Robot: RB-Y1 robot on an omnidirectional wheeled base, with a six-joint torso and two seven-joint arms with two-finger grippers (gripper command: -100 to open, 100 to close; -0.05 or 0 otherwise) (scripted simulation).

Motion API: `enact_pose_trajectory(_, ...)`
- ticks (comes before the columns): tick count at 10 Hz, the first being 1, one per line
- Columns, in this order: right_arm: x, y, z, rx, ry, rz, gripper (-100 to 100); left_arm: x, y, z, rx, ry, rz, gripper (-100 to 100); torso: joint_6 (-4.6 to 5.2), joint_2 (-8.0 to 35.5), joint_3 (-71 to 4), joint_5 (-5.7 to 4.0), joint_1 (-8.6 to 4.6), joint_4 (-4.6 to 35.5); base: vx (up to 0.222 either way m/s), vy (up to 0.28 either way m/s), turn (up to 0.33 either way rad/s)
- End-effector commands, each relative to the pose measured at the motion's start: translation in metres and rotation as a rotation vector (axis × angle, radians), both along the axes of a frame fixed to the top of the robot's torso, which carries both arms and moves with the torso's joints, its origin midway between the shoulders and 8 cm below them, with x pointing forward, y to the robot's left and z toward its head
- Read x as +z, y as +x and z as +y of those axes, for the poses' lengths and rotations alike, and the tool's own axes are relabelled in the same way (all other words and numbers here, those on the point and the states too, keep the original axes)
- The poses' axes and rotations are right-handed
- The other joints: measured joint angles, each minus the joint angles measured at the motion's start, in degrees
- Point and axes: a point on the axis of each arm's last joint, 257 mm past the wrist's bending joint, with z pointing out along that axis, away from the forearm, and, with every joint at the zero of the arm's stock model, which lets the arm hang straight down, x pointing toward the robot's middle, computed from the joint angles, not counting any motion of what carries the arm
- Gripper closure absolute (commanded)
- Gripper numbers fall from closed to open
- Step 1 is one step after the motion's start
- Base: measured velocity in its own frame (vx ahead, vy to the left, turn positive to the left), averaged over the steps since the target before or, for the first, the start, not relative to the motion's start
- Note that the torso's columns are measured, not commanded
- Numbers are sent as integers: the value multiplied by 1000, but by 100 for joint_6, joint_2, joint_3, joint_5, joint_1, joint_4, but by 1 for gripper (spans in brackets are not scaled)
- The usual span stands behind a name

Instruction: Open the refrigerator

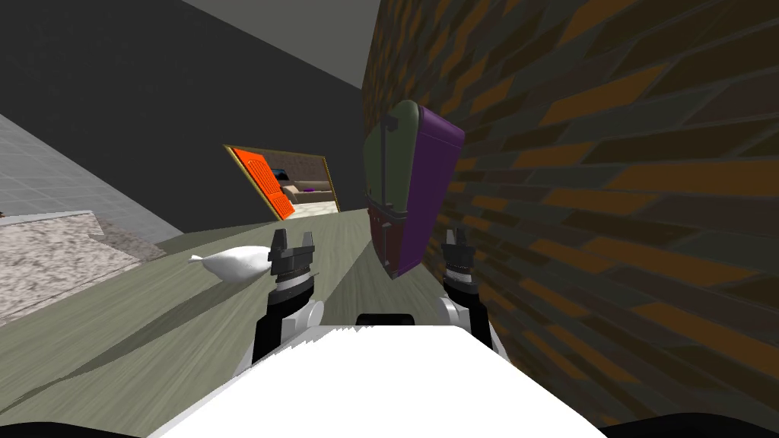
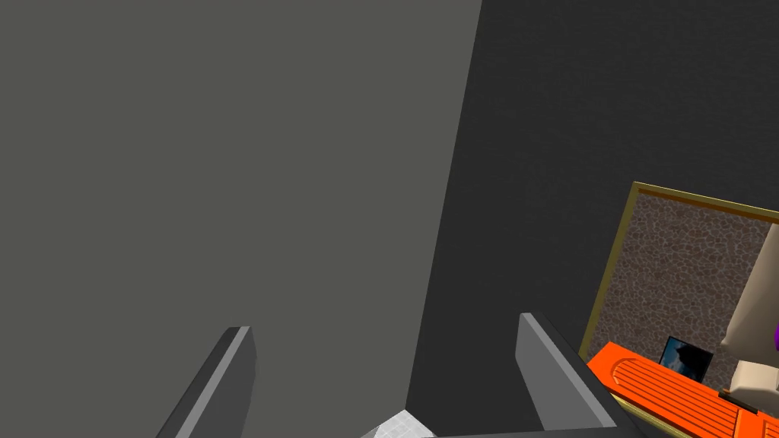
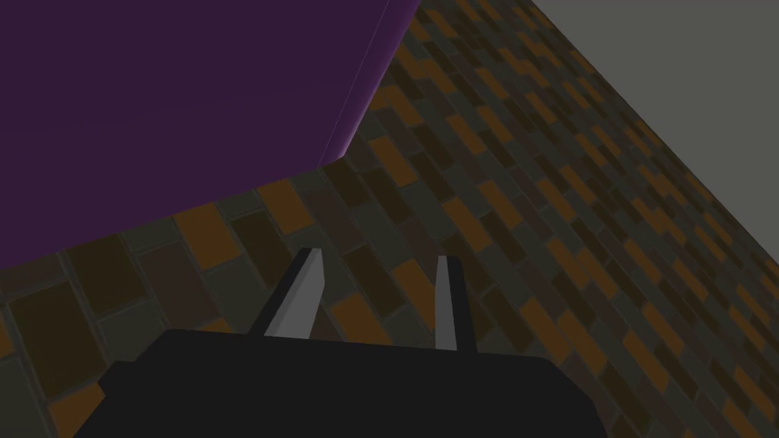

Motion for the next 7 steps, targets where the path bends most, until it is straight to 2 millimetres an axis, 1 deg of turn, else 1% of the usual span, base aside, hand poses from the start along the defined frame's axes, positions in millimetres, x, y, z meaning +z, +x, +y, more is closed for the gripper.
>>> enact_pose_trajectory(1, 0, 0, 0, 0, 0, 0, 0, 0, 0, 0, 0, 0, 0, 0, 0, 424, -844, 0, 0, 423, 0, 0, 0)
enact_pose_trajectory(4, 0, 0, 0, 0, 0, 0, 0, 0, 0, 0, 0, 0, 0, 0, 0, 1693, -3381, 0, 0, 1692, 0, 0, 0)
enact_pose_trajectory(5, -4, -2, -4, -26, -67, 17, -100, 0, 0, 0, 0, 0, 0, 0, 0, 2116, -4227, 0, 0, 2114, 33, 28, 83)
enact_pose_trajectory(6, -6, -3, -8, -47, -101, 25, -100, 0, 0, 0, 0, 0, 0, 0, -1, 2302, -4625, 2, 8, 2302, 43, 47, 97)
enact_pose_trajectory(7, -9, -5, -13, -75, -138, 34, -100, 0, 0, 0, 0, 0, 0, 0, 0, 2354, -4739, 3, 11, 2357, 45, 48, 68)
